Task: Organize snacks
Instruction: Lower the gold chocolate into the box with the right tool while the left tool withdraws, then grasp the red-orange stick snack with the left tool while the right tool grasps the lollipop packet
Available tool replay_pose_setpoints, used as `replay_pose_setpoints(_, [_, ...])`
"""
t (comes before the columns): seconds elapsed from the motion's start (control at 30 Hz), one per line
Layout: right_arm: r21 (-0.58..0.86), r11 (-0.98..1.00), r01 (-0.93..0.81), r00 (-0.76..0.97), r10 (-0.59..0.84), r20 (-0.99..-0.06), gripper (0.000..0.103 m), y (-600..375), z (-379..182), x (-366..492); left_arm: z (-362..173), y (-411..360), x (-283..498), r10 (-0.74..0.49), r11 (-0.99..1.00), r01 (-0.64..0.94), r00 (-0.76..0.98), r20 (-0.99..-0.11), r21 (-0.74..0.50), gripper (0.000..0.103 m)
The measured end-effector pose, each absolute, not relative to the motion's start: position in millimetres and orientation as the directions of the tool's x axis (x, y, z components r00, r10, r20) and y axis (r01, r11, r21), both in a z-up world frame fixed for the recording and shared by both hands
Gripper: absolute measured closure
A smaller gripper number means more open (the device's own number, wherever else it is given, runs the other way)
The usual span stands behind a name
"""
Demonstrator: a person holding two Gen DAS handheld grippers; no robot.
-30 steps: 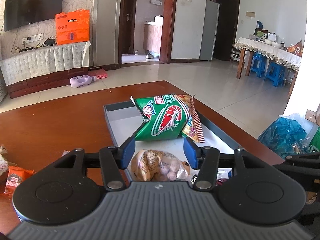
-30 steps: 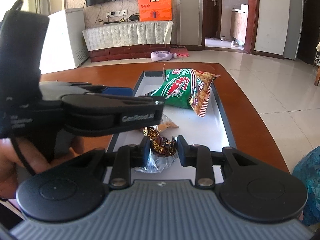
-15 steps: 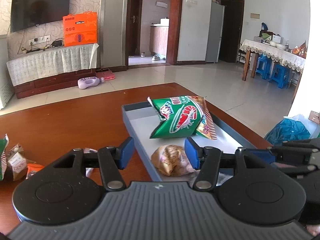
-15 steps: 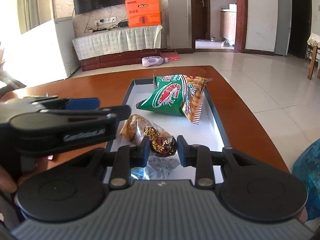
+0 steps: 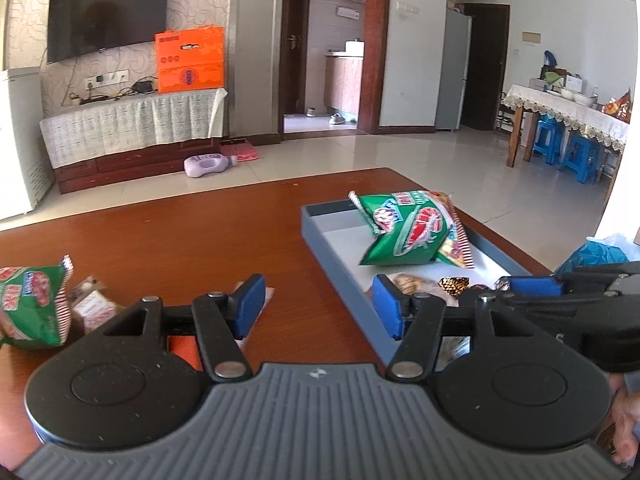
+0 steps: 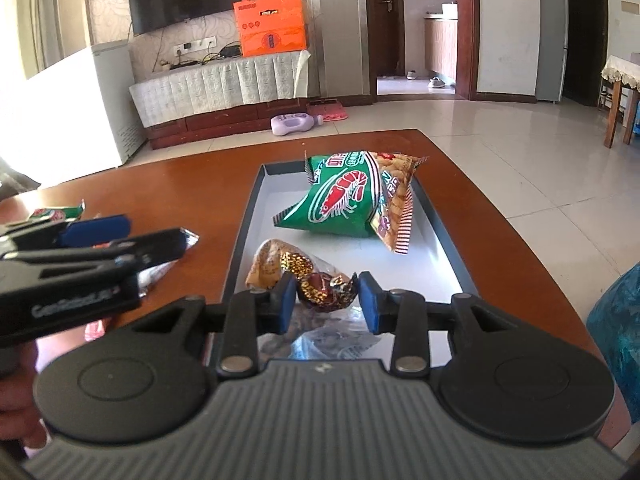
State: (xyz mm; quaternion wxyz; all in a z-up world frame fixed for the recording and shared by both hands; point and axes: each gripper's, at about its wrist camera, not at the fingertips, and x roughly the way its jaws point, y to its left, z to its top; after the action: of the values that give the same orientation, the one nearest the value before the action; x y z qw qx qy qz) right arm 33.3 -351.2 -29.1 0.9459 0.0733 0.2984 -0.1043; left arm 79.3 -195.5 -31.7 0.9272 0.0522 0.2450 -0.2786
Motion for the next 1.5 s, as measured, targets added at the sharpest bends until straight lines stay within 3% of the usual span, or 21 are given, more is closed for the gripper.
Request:
replay_pose_setpoints(0.27, [0.018, 0.966, 0.256, 0.797, -0.200, -0.570, 0.037, -335.8, -27.1, 37.1, -37.6, -144.7, 71.4, -0.440, 0.872, 0.489, 0.743, -0.504, -0.041, 0.038])
replay_pose_setpoints(0.53, [0.060, 0.968, 0.244, 0.824, -0.174, -0.539, 0.037, -332.6, -18.2, 31.1, -63.4, -117.5, 70.9, -0.399, 0.882, 0.472, 0.724, -0.562, -0.018, 0.038])
replay_pose_setpoints(0.83, [0.045, 0.993, 0.111, 0.852, -0.071, -0.518, 0.037, -307.4, -14.0, 37.9, -83.5, -124.6, 90.3, -0.367, 0.898, 0.438, 0.701, -0.611, -0.038, 0.040])
replay_pose_setpoints(0.93, [0.026, 0.997, 0.075, 0.850, -0.050, -0.525, 0.037, -296.2, -15.4, 40.0, -88.4, -128.3, 95.9, -0.365, 0.899, 0.437, 0.691, -0.624, -0.043, 0.049])
replay_pose_setpoints(1.07, [0.009, 0.999, 0.052, 0.845, -0.039, -0.534, 0.037, -284.2, -17.8, 43.9, -92.0, -128.6, 100.4, -0.380, 0.894, 0.445, 0.678, -0.629, -0.061, 0.072])
replay_pose_setpoints(1.13, [0.010, 0.999, 0.048, 0.840, -0.035, -0.542, 0.037, -278.9, -19.6, 48.1, -92.2, -127.0, 100.6, -0.387, 0.893, 0.444, 0.674, -0.629, -0.074, 0.078])
replay_pose_setpoints(1.33, [0.048, 0.999, 0.013, 0.813, 0.017, -0.582, 0.039, -256.0, -27.3, 68.7, -88.9, -114.3, 95.8, -0.387, 0.892, 0.446, 0.674, -0.628, -0.071, 0.079])
replay_pose_setpoints(1.5, [-0.005, 1.000, 0.007, 0.795, -0.008, -0.606, 0.039, -228.0, -38.9, 86.0, -90.9, -97.6, 86.6, -0.370, 0.894, 0.446, 0.674, -0.640, -0.047, 0.079])
